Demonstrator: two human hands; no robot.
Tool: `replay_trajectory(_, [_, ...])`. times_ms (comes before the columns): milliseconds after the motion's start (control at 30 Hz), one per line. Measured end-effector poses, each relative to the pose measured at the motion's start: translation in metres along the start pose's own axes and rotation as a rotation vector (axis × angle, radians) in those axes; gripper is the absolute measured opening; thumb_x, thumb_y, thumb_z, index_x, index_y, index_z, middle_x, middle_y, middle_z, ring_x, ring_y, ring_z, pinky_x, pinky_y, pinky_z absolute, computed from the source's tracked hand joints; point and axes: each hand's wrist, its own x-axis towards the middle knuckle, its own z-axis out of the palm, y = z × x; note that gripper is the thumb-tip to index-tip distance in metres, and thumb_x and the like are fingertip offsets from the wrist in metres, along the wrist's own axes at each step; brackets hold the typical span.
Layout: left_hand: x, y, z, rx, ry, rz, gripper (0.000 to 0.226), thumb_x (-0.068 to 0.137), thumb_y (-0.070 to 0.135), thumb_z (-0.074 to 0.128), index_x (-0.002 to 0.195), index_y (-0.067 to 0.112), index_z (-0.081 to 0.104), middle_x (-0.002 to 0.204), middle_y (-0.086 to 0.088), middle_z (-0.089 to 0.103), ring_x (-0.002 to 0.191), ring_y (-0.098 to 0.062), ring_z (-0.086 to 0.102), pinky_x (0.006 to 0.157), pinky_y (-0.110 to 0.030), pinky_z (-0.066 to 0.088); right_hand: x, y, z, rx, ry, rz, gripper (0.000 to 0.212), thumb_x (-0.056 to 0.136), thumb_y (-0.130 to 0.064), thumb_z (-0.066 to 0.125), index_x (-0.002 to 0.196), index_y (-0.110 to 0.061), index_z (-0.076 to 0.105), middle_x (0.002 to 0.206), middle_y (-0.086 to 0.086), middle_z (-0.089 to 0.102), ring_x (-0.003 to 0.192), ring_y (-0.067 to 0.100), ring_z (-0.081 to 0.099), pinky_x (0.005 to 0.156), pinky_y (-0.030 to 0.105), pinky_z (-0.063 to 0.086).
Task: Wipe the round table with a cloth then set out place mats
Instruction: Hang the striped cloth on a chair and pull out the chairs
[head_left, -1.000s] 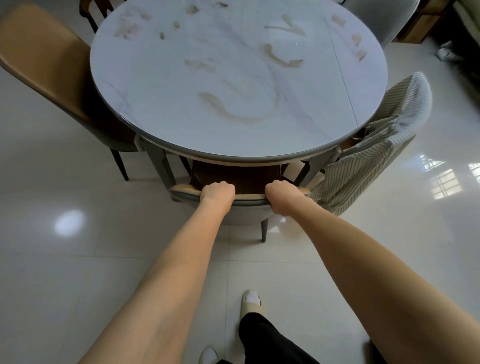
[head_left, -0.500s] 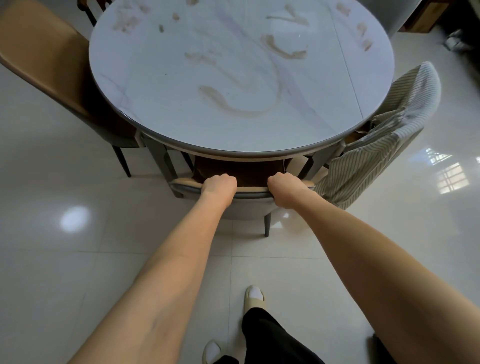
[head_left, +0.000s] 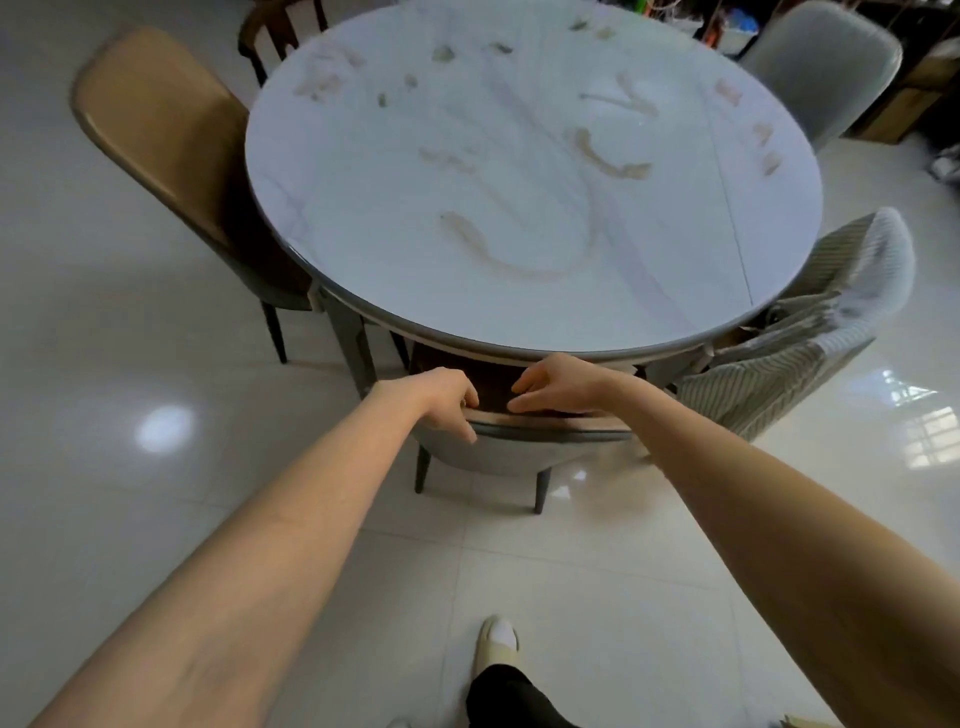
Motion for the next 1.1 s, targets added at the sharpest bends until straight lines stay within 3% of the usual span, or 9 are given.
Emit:
replay_trajectory(100, [-0.023, -0.026, -0.029, -0.134, 0.098, 0.001, 0.052, 0.090, 0.031, 0.064, 0.138, 0.017, 0.050, 0.135, -0.002, 0.055, 0.121, -0.018, 0.054, 0.105, -0.036, 0.043, 0.022, -0.027, -0.015, -0.100, 0.141, -0.030, 0.026, 0.092, -0.028, 0.062, 0.104, -0.007, 0.070, 0.105, 0.008, 0.066, 0.098, 0.024, 0.058, 0.084, 0.031, 0.046])
replay_trajectory(167, [-0.036, -0.049, -0.044, -0.082, 0.185, -0.043, 0.045, 0.092, 0.031, 0.061, 0.135, 0.018, 0.053, 0.132, -0.002, 0.057, 0.116, -0.020, 0.056, 0.100, -0.037, 0.046, 0.038, -0.044, -0.017, -0.139, 0.190, -0.027, 0.020, 0.091, -0.022, 0.060, 0.102, -0.009, 0.071, 0.107, 0.007, 0.067, 0.096, 0.021, 0.057, 0.080, 0.028, 0.043])
replay_trajectory(300, [-0.063, -0.135, -0.081, 0.024, 0.414, -0.224, 0.042, 0.090, 0.031, 0.060, 0.129, 0.019, 0.056, 0.126, -0.008, 0.059, 0.112, -0.027, 0.057, 0.093, -0.042, 0.049, 0.092, -0.118, -0.020, -0.200, 0.289, -0.088, 0.026, 0.088, -0.018, 0.055, 0.110, -0.016, 0.069, 0.117, 0.005, 0.066, 0.109, 0.025, 0.059, 0.092, 0.034, 0.049])
replay_trajectory(433, [-0.083, -0.223, -0.108, 0.056, 0.505, -0.355, 0.034, 0.090, 0.030, 0.057, 0.123, 0.024, 0.059, 0.120, -0.008, 0.061, 0.110, -0.031, 0.057, 0.088, -0.040, 0.051, 0.150, -0.201, -0.022, -0.249, 0.282, -0.114, 0.028, 0.090, -0.019, 0.056, 0.116, -0.016, 0.067, 0.122, 0.005, 0.063, 0.110, 0.026, 0.059, 0.094, 0.037, 0.050])
replay_trajectory(700, [-0.123, -0.409, -0.191, 0.184, 0.511, -0.350, 0.042, 0.093, 0.025, 0.053, 0.134, 0.017, 0.050, 0.138, -0.008, 0.050, 0.128, -0.027, 0.046, 0.101, -0.039, 0.043, 0.273, -0.385, -0.028, -0.290, 0.260, -0.171, 0.027, 0.091, -0.019, 0.059, 0.114, -0.010, 0.068, 0.117, 0.010, 0.063, 0.107, 0.029, 0.059, 0.095, 0.040, 0.051])
replay_trajectory(800, [-0.135, -0.487, -0.245, 0.258, 0.502, -0.356, 0.050, 0.093, 0.021, 0.054, 0.141, 0.014, 0.042, 0.152, -0.013, 0.032, 0.141, -0.028, 0.029, 0.112, -0.039, 0.031, 0.318, -0.460, -0.038, -0.239, 0.250, -0.239, 0.029, 0.090, -0.024, 0.062, 0.118, -0.016, 0.066, 0.119, 0.007, 0.062, 0.106, 0.026, 0.058, 0.096, 0.040, 0.050])
replay_trajectory(933, [-0.116, -0.558, -0.302, 0.309, 0.462, -0.364, 0.065, 0.094, 0.016, 0.051, 0.152, 0.016, 0.020, 0.161, -0.013, 0.001, 0.148, -0.029, 0.004, 0.119, -0.040, 0.014, 0.371, -0.521, -0.054, -0.219, 0.181, -0.245, 0.043, 0.090, -0.029, 0.066, 0.130, -0.017, 0.058, 0.121, 0.005, 0.061, 0.108, 0.024, 0.059, 0.099, 0.037, 0.049])
replay_trajectory(1100, [-0.060, -0.631, -0.367, 0.410, 0.462, -0.306, 0.082, 0.091, 0.013, 0.055, 0.154, 0.018, 0.003, 0.161, -0.013, -0.006, 0.148, -0.029, -0.006, 0.121, -0.040, 0.006, 0.456, -0.570, -0.085, -0.021, 0.196, -0.153, 0.077, 0.088, -0.032, 0.069, 0.149, -0.010, 0.029, 0.139, 0.009, 0.051, 0.124, 0.027, 0.052, 0.103, 0.038, 0.045])
